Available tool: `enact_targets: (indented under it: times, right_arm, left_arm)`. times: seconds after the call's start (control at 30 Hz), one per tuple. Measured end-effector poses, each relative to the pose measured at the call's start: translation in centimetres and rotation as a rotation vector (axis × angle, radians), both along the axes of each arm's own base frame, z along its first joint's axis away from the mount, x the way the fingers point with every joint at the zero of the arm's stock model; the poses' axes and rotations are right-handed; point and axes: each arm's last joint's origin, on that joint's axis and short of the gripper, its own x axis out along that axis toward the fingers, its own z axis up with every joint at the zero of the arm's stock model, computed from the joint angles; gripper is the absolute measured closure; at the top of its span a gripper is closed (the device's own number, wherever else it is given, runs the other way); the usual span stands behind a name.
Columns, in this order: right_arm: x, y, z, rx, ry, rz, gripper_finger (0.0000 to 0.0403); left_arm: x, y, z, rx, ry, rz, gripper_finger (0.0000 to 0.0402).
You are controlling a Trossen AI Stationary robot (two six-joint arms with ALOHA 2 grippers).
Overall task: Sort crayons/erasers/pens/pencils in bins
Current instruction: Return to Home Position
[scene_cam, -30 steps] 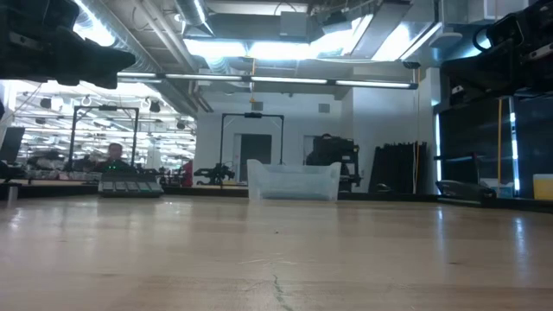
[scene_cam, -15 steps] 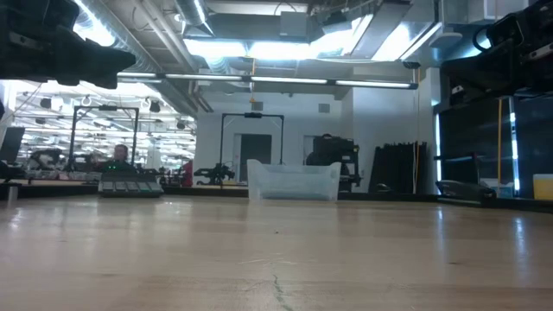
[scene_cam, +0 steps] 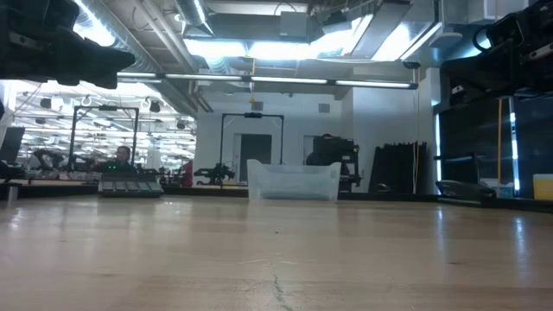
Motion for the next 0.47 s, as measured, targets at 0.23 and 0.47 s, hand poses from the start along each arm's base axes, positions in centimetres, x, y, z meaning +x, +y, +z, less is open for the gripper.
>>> enact_targets:
  times: [0.23, 0.47]
  right_arm:
    - [0.00, 0.00, 0.02, 0.000, -0.001, 0.000, 0.0392]
    - [0.00, 0.00, 0.01, 0.002, 0.000, 0.000, 0.0392]
  left_arm:
    - [0.00, 0.00, 0.00, 0.000, 0.000, 0.000, 0.0396]
    - [0.00, 0.00, 0.00, 0.000, 0.000, 0.000, 0.0381]
